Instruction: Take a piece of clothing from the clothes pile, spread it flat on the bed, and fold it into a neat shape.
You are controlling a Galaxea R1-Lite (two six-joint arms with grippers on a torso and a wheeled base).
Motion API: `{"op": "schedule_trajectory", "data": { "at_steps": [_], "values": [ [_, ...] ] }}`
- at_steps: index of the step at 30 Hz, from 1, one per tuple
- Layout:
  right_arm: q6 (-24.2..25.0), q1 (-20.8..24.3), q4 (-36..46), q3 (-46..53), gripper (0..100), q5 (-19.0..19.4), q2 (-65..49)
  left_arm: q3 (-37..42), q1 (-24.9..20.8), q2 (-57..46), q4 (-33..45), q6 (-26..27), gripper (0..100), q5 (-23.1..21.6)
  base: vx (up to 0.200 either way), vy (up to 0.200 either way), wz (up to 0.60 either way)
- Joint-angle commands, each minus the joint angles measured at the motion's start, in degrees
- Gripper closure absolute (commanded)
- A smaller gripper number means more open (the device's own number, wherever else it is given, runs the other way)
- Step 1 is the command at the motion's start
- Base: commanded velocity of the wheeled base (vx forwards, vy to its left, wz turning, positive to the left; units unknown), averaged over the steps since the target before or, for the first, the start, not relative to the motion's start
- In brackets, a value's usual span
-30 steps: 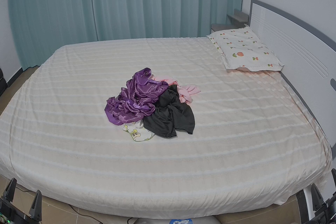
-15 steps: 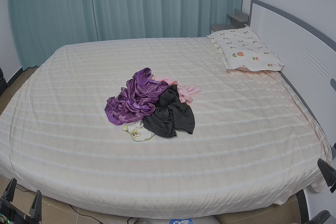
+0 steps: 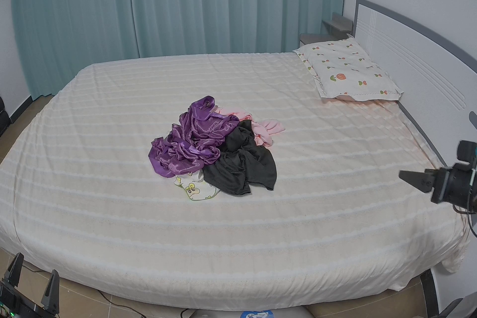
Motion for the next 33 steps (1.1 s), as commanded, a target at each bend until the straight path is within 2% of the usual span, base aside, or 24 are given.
{"op": "schedule_trajectory", "data": {
  "at_steps": [1,6,14,19,23,33],
  "values": [
    [17.72,11.55,-12.48,-28.64,0,-8.27,51.57,0.92,0.04,-0.31,-0.01,-0.08,0,0.02,0.0,0.0,0.0],
    [20.79,12.42,-12.56,-34.27,0,-8.62,57.02,0.92,-0.04,-0.31,-0.01,-0.17,0,0.02,0.0,0.0,0.0],
    [21.67,12.95,-12.74,-38.93,0,-8.62,62.03,0.92,0.04,-0.31,-0.01,-0.17,0,0.02,0.0,0.0,0.0],
    [24.92,13.92,-12.48,-44.55,0,-8.71,65.99,0.92,0.04,-0.31,-0.01,-0.17,0,0.02,0.0,0.0,0.0],
    [27.56,15.85,-12.56,-51.85,0,-11.08,71.0,0.92,-0.04,-0.31,-0.01,-0.17,0,0.02,0.0,0.0,0.0],
    [28.35,16.38,-12.56,-60.46,0,-11.96,78.38,0.92,0.04,-0.31,-0.01,-0.17,0,0.02,0.0,0.0,0.0]
  ]
}}
